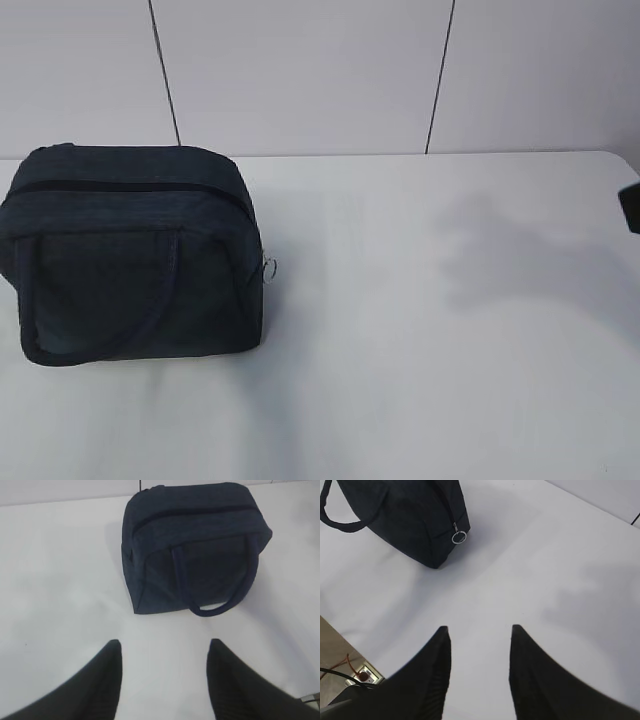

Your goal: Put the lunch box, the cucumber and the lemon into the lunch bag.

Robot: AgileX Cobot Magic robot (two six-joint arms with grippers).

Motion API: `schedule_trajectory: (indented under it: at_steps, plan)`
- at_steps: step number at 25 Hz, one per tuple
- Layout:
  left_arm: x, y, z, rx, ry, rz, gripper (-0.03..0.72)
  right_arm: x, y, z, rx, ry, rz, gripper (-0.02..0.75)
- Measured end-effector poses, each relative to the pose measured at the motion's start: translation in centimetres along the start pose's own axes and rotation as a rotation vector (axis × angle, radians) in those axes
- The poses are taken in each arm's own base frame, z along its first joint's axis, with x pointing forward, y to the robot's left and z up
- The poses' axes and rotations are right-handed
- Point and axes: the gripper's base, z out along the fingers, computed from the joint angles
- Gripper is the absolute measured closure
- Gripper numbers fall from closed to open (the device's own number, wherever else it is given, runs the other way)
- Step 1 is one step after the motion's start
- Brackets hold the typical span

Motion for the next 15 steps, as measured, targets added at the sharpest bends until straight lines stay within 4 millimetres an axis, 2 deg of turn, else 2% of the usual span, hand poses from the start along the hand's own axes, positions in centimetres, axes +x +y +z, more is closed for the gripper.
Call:
schedule_trajectory:
  at_steps: [8,15]
  plan:
    - [1.7,1.1,-0.8,-0.092,0.016,0.033,0.296,4.2,1.4,-1.5,0.003,-0.025,0.055,0.455]
    - [4.6,1.2,0.4,-0.065,-0.015,-0.015,0.298,7.4,2.8,-3.5,0.017,-0.104,0.058,0.455]
